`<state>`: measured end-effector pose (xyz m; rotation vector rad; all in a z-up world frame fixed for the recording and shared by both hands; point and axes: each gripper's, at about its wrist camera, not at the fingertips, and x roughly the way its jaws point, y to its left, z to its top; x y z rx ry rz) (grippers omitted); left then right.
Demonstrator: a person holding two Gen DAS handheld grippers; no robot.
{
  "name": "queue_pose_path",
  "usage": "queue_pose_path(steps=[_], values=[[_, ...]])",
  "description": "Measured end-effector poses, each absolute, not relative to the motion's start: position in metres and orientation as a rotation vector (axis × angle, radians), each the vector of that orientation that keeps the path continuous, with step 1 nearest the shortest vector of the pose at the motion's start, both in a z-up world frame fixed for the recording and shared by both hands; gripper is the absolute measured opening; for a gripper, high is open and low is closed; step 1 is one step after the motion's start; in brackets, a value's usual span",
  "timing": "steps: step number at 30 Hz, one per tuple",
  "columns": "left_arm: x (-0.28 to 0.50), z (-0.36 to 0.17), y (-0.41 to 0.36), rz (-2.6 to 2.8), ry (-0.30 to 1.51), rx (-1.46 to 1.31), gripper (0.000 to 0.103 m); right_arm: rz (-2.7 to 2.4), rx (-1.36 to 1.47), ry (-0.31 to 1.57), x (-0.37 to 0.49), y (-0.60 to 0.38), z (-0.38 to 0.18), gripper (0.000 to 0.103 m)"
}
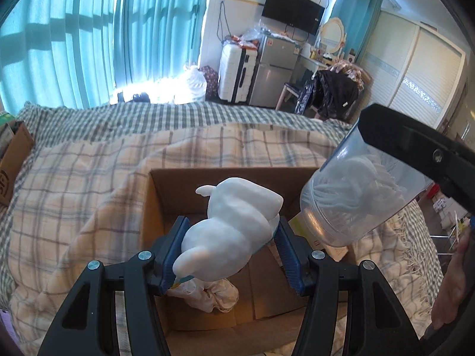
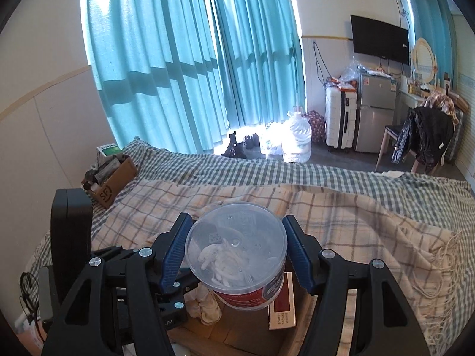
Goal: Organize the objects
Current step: 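Lower the figurine and clear jar into the cardboard box and open both tools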
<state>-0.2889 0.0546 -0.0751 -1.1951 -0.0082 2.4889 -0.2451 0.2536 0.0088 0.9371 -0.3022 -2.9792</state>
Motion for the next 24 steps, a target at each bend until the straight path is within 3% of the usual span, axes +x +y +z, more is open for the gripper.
queue_pose_path(steps=[13, 15, 17, 19, 24], values=[[-0.29, -0.115, 0.055, 2.428, 0.009, -1.296, 0.061, -2.915, 1.038, -0.41, -0.263, 0.267, -0.034, 0.062], [-0.285, -0.114, 0.054, 2.427, 0.002, -1.326, 0.065, -2.919, 1.024, -0.419, -0.259, 0.267, -0.031, 0.063], [-0.28, -0.113, 0.052, 2.426, -0.025, -1.346, 0.079, -2.95, 0.999, -0.425, -0.25, 0.266, -0.022, 0.071], [-0.27, -0.108, 0.049, 2.43, -0.057, -1.354, 0.085, -3.004, 0.971, -0.416, -0.236, 0.266, -0.011, 0.079], [-0.245, -0.083, 0.047, 2.473, -0.04, -1.297, 0.088, -3.055, 0.937, -0.411, -0.207, 0.268, 0.019, 0.079]])
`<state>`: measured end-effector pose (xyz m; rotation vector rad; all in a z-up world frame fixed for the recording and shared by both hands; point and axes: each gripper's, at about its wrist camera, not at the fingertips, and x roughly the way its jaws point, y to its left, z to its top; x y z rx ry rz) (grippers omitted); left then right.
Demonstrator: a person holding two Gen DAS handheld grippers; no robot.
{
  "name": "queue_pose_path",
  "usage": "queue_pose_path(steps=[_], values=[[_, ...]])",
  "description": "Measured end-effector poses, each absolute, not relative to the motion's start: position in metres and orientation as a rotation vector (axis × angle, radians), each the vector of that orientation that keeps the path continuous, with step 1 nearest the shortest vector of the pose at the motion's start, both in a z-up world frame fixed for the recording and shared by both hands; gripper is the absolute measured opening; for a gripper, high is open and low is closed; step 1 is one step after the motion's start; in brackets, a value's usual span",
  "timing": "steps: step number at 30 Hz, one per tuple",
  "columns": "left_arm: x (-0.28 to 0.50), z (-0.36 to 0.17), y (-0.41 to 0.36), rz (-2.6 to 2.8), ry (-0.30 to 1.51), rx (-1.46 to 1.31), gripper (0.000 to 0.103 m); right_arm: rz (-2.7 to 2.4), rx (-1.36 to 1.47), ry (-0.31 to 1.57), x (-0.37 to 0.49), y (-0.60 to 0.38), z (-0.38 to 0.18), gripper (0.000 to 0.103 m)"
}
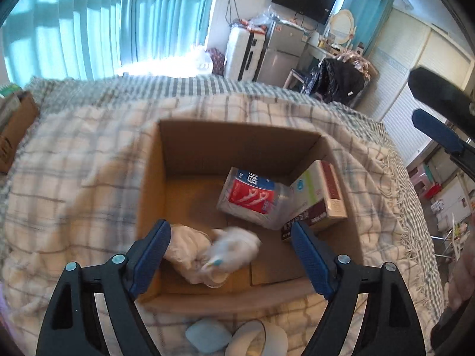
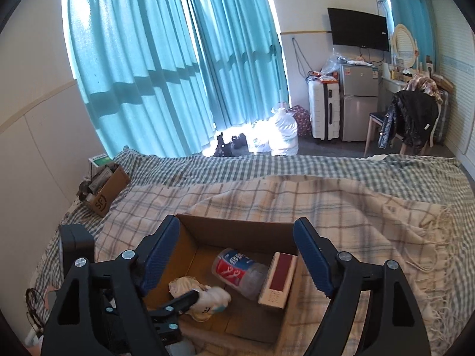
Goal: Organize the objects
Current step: 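Lower the figurine and clear jar into the cardboard box and open both tools, then move both tools back toward the remaining items on the blanket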
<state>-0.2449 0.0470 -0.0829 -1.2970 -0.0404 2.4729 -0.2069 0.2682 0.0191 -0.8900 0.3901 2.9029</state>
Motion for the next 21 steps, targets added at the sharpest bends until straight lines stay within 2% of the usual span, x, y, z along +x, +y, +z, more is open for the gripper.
queue_pose_path(steps=[8, 10, 12, 16, 21], values=[[-0.192, -0.01, 0.026, 2.617, -0.044, -1.115, 0.103, 2.864, -0.812, 0.318, -0.14, 0.261, 0.065, 0.082], [-0.179, 0.001, 0.017, 2.65, -0.044, -1.08, 0.103, 2.858, -0.793, 0.315, -0.116, 0.257, 0.076, 0.09], [-0.165, 0.007, 0.011, 2.669, -0.04, -1.072, 0.103, 2.856, -0.764, 0.321, -0.093, 0.253, 0.083, 0.094], [-0.143, 0.005, 0.001, 2.685, -0.05, -1.092, 0.103, 2.86, -0.763, 0.302, -0.053, 0.243, 0.09, 0.095], [-0.116, -0.006, -0.01, 2.727, -0.045, -1.11, 0.103, 2.843, -0.762, 0.282, -0.02, 0.237, 0.079, 0.101]])
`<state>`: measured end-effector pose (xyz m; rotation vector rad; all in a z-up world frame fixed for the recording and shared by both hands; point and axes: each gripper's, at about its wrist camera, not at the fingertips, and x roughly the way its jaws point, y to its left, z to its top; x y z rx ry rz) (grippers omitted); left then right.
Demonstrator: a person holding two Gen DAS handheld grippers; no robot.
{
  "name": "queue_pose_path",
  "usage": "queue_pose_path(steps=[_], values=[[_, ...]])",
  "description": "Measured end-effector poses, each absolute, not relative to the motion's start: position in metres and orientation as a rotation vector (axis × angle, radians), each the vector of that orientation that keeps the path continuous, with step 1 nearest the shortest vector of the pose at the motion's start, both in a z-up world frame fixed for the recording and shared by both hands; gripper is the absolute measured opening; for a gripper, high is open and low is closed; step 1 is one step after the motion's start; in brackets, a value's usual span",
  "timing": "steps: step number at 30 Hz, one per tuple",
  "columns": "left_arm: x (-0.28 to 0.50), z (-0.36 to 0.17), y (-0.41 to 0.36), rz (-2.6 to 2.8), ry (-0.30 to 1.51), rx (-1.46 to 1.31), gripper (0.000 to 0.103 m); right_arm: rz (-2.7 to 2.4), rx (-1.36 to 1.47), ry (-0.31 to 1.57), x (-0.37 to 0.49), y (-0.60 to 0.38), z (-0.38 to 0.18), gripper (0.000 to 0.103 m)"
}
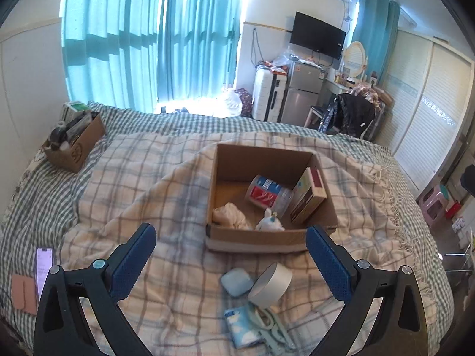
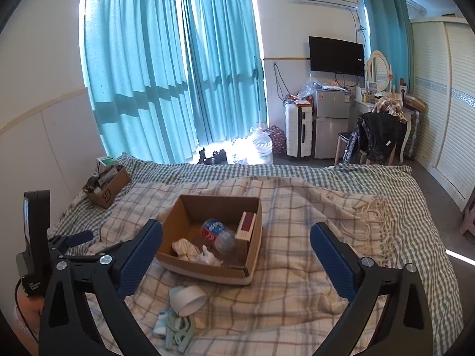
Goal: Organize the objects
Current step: 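Move both tools back toward the remaining items on the blanket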
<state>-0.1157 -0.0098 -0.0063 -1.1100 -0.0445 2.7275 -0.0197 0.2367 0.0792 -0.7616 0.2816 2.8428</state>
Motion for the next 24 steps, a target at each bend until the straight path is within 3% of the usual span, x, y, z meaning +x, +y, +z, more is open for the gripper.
queue_pose_path(steps=[11, 24], values=[[-0.087, -0.053, -0.013, 2.779, -0.027, -1.141, 0.103, 2.731, -0.94, 0.238, -0.018, 0.231, -0.009, 0.101], [-0.089, -0.155, 0.003, 2.644, 0.115, -1.413, 0.103, 2.685, -1.181, 0.233, -0.041, 0.225, -0.096, 0.101]])
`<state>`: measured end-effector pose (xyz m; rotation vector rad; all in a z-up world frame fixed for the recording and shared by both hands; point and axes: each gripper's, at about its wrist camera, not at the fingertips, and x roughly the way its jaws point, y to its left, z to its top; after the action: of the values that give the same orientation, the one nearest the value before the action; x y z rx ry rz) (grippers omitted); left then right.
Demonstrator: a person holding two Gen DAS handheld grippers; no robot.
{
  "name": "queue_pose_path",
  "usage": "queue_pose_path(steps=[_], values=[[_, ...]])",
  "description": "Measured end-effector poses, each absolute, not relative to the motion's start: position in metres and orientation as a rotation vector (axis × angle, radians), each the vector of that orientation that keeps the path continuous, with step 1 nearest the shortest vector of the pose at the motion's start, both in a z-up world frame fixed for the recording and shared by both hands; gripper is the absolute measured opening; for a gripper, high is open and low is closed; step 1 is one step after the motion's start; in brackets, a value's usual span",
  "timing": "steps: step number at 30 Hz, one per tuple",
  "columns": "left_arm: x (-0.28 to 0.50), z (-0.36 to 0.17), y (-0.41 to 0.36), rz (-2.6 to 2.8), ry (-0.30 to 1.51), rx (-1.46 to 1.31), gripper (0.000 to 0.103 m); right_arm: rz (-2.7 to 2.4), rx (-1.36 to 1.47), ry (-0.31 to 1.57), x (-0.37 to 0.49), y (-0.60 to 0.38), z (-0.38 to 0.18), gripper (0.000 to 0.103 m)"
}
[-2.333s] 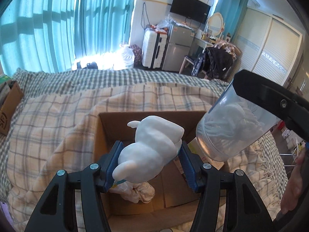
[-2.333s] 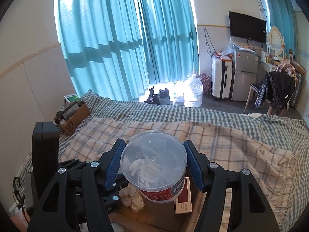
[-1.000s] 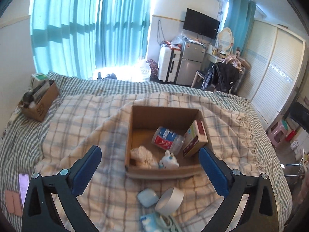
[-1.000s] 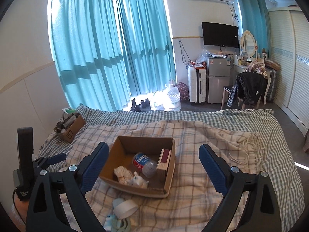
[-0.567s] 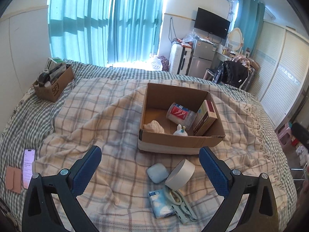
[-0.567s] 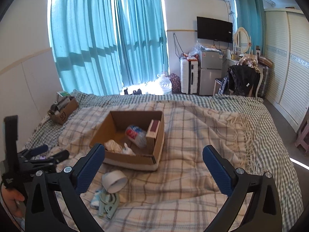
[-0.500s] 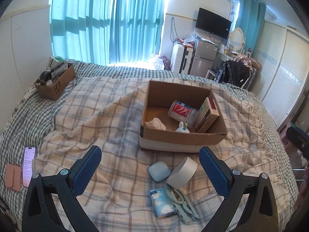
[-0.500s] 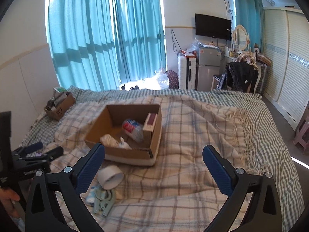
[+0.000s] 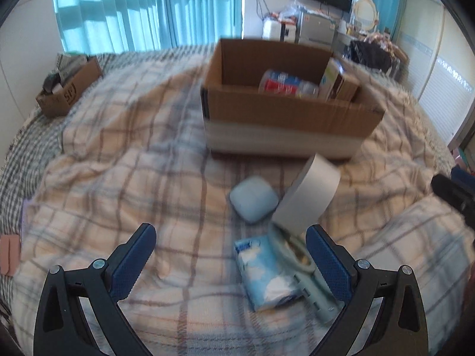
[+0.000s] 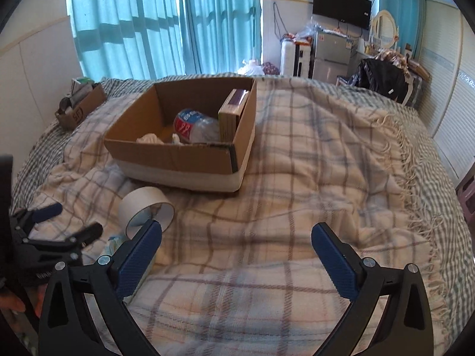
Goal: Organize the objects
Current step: 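Move both tools back toward the remaining items on the blanket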
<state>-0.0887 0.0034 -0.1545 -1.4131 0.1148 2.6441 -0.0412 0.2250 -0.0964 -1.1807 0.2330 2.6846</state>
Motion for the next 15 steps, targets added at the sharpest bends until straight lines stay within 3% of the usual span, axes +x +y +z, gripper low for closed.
queue_pose_path(steps=[8, 15], values=[[-0.087, -0.171, -0.015, 2.684, 0.076, -1.559, 0.103, 2.675, -1.218, 0.248, -0.045, 0.225, -0.103, 0.101], [-0.084, -0.185, 0.017, 2.538, 0.272, -1.584, 0.103, 2.661, -1.233, 0.237, -0.047, 0.224, -0.105, 0.101]])
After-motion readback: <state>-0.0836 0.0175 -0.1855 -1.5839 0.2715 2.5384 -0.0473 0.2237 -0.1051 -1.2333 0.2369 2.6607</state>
